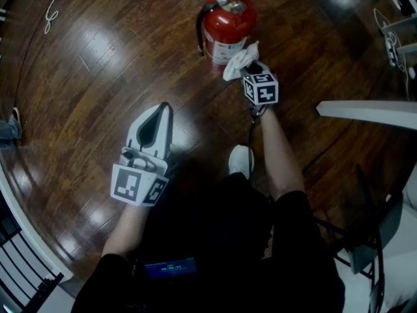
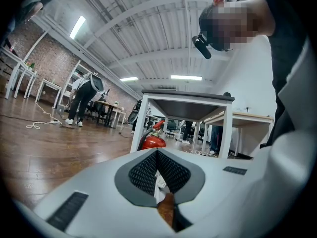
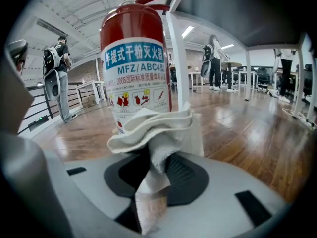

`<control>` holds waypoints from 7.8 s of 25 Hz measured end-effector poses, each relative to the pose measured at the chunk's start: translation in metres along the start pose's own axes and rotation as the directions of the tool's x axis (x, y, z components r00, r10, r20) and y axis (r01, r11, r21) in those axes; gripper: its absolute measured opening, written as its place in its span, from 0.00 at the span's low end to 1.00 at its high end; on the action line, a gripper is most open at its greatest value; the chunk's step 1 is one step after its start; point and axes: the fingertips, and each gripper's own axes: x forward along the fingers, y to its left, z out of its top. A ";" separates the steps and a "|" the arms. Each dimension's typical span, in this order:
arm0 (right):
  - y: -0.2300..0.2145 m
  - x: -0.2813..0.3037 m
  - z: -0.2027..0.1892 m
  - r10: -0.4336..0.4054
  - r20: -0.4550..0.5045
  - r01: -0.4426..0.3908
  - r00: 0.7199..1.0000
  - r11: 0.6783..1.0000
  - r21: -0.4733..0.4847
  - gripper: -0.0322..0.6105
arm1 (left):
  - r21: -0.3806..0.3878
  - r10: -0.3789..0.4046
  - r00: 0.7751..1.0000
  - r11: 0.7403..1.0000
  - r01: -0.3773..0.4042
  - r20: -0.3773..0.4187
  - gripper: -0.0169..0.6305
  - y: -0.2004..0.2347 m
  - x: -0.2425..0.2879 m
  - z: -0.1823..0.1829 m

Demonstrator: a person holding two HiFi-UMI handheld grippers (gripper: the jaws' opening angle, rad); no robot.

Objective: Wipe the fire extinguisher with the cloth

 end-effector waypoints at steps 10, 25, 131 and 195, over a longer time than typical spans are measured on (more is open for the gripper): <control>0.007 -0.051 0.037 -0.001 0.138 -0.003 0.990 0.999 0.032 0.23 | 0.011 -0.025 1.000 1.000 0.025 -0.002 0.03 -0.005 -0.007 0.001; 0.096 -0.173 0.224 0.147 0.491 -0.147 0.859 0.988 -0.038 0.23 | 0.007 -0.040 0.999 0.999 0.040 0.012 0.03 -0.008 -0.023 0.005; 0.133 0.009 0.069 0.273 0.085 -0.273 0.958 0.962 -0.022 0.23 | -0.025 0.012 1.000 1.000 -0.012 -0.014 0.03 0.013 -0.038 -0.017; -0.026 -0.046 0.076 -0.086 0.268 -0.010 0.960 0.941 0.338 0.23 | -0.011 0.002 1.000 1.000 -0.002 -0.020 0.03 0.012 -0.036 -0.017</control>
